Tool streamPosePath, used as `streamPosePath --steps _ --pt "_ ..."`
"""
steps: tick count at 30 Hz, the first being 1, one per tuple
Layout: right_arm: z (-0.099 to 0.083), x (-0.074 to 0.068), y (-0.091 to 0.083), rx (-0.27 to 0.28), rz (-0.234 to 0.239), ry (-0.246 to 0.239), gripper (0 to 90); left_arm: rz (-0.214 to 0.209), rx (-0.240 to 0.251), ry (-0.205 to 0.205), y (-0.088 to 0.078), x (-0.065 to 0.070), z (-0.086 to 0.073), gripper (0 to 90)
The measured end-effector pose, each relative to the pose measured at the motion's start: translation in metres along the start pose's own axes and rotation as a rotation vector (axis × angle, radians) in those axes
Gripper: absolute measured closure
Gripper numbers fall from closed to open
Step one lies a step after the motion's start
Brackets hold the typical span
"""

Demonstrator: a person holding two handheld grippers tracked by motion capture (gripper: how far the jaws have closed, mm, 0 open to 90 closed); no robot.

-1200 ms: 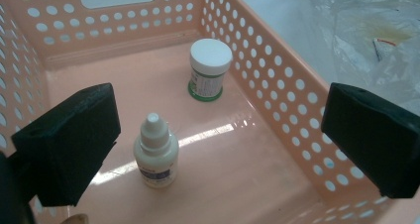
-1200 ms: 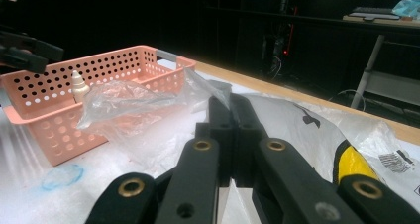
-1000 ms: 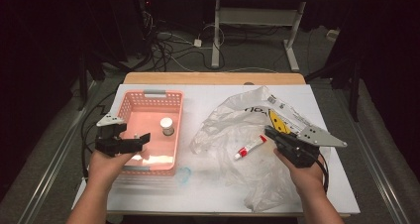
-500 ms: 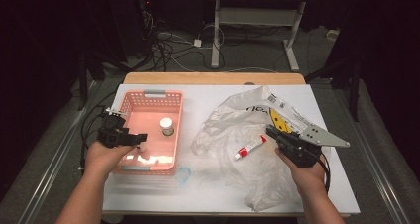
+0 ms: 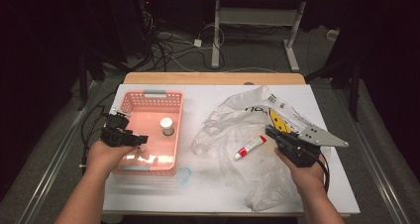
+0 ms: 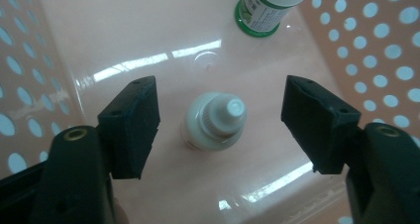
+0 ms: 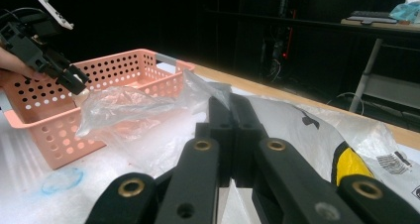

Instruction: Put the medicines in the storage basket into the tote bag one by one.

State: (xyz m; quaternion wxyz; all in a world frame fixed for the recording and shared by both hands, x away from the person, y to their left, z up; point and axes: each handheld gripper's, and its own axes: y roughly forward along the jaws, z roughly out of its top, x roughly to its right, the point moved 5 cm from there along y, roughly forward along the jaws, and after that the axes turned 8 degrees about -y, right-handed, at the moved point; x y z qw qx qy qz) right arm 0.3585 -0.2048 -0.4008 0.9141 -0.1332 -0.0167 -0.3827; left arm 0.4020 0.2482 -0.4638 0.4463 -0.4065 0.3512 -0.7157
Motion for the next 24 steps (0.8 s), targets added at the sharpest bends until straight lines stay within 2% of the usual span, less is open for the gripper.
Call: streamPosePath --steps 4,11,17,19,24 --pt "0.0 0.0 0.0 -0.003 0.001 -0.004 90.0 -0.013 -0.008 0.006 0.005 0.004 0.005 30.0" --pt "-0.001 0.001 0.0 -0.006 -0.001 0.001 90.0 -0.031 0.014 0.059 0.013 0.026 0.024 24.4" --pt "-0.001 0.001 0.0 -0.006 0.001 -0.002 90.0 -0.021 0.011 0.088 0.021 0.041 0.039 24.1" --pt "-0.001 0.001 0.0 -0.004 0.0 0.0 90.0 -0.01 0.008 0.086 0.022 0.043 0.044 24.2" --pt "0.0 0.001 -0.001 -0.002 0.001 -0.006 90.0 -0.019 0.026 0.102 0.022 0.051 0.051 24.6"
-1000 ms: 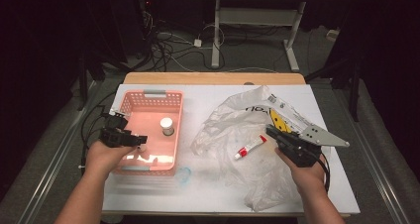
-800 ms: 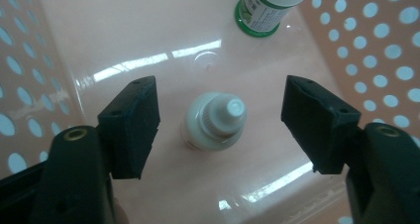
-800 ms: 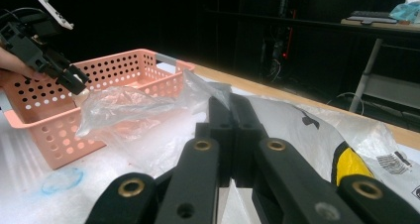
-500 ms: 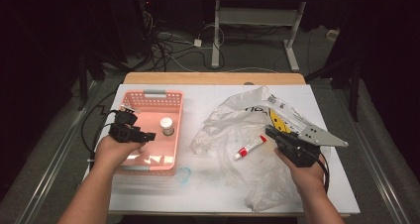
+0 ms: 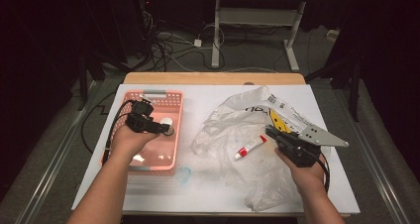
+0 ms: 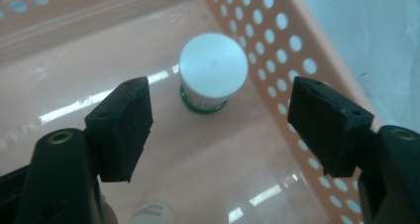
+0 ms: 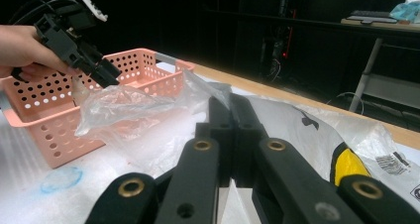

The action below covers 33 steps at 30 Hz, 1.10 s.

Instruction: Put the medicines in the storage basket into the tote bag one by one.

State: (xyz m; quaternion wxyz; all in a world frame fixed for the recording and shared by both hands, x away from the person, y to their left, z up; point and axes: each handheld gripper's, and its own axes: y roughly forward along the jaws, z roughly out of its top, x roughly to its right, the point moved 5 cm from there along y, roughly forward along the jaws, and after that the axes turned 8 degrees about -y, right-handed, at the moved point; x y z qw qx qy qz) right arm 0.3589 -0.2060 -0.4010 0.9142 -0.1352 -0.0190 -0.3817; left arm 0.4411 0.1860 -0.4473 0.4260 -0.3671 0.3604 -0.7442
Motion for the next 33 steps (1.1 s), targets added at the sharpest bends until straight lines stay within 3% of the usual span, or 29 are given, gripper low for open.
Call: streamPosePath --steps 5,8,10,14,21,25,33 --pt "-0.001 0.0 0.001 -0.003 0.001 0.001 90.0 0.007 -0.026 0.001 0.014 0.008 0.006 25.8" --pt "0.0 0.001 0.0 -0.001 -0.001 -0.003 90.0 0.057 -0.051 -0.003 0.025 0.007 0.008 25.8" --pt "0.0 0.001 0.0 0.0 -0.001 0.001 90.0 0.06 -0.069 -0.027 0.031 0.006 0.009 25.8" --pt "0.0 0.001 -0.001 -0.001 -0.001 0.002 90.0 0.087 -0.084 -0.029 0.038 0.006 0.011 30.6" --pt "0.0 0.001 -0.002 0.001 -0.001 0.0 90.0 0.116 -0.076 -0.021 0.041 0.007 0.011 47.2" --pt "0.001 0.001 -0.002 0.003 -0.002 -0.006 90.0 0.127 -0.069 0.0 0.041 0.008 0.01 48.3" --pt "0.0 0.002 -0.003 0.002 -0.006 -0.007 90.0 0.102 -0.037 0.008 0.033 0.013 0.007 48.6"
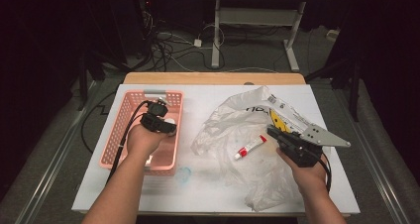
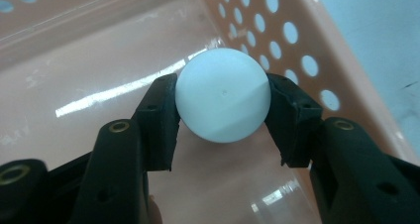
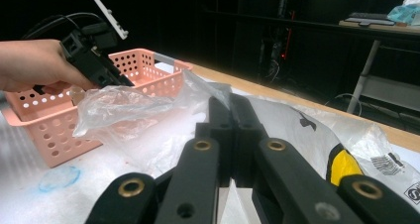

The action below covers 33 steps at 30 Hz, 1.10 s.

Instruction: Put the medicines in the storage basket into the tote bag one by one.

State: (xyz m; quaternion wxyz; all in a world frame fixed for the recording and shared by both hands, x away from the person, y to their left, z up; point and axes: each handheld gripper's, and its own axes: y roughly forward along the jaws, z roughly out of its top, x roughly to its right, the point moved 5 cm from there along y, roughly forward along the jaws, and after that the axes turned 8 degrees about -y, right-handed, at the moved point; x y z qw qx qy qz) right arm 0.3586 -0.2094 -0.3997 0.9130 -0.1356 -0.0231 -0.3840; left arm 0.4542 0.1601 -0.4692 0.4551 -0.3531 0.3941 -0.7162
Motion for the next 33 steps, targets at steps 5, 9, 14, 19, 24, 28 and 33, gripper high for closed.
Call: streamPosePath --steps 5,9,14,19,24,28,33 --pt "0.0 0.0 0.0 0.001 0.001 0.002 90.0 -0.014 0.037 0.01 -0.015 0.003 -0.005 48.7" --pt "0.001 -0.001 -0.001 0.001 0.002 0.001 90.0 -0.033 0.069 0.018 -0.028 0.006 -0.012 48.7" --pt "0.001 -0.001 -0.001 0.003 0.001 0.0 90.0 -0.057 0.107 0.027 -0.042 0.01 -0.023 48.7" --pt "0.002 0.0 -0.001 0.006 -0.001 0.0 90.0 -0.086 0.157 0.038 -0.054 0.015 -0.035 48.7" --pt "0.001 -0.001 -0.001 0.002 0.001 0.002 90.0 -0.099 0.199 0.058 -0.065 0.018 -0.049 48.7" --pt "0.001 -0.002 -0.001 0.0 0.003 -0.001 90.0 -0.112 0.242 0.057 -0.07 0.021 -0.061 48.7" --pt "0.001 -0.003 0.0 -0.001 0.004 -0.004 90.0 -0.114 0.295 0.053 -0.072 0.025 -0.075 48.7"
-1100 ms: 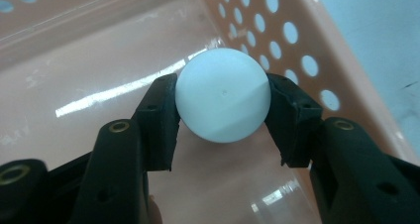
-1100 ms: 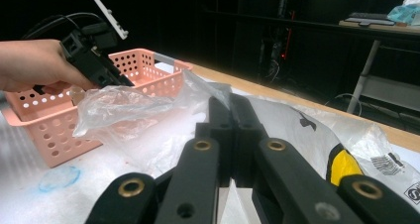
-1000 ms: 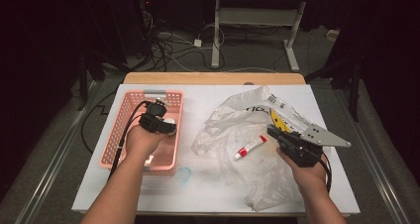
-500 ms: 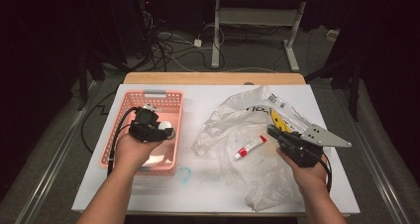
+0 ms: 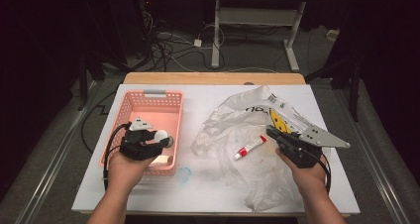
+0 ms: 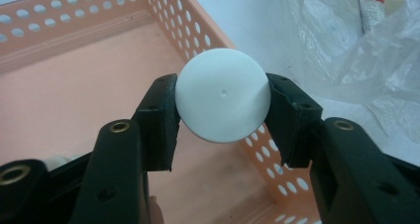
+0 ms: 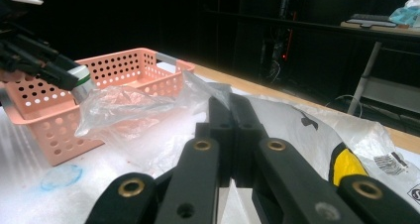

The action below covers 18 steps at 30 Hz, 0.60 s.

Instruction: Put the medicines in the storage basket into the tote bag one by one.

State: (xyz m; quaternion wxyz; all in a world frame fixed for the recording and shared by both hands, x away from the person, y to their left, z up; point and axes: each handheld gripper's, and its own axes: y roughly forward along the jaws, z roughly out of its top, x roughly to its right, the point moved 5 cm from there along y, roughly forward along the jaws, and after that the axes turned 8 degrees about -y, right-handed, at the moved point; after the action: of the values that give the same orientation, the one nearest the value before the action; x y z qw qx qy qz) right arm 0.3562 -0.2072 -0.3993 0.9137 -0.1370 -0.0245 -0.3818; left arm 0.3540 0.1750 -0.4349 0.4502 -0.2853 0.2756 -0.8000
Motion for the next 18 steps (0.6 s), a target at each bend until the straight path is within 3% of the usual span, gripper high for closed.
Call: streamPosePath --steps 10,18 --pt "-0.001 -0.002 0.002 -0.004 0.006 -0.007 90.0 -0.017 0.077 -0.002 -0.005 0.004 -0.02 48.8" --pt "0.0 -0.002 -0.001 0.005 0.007 -0.005 90.0 -0.014 0.109 -0.003 -0.007 0.003 -0.023 48.8"
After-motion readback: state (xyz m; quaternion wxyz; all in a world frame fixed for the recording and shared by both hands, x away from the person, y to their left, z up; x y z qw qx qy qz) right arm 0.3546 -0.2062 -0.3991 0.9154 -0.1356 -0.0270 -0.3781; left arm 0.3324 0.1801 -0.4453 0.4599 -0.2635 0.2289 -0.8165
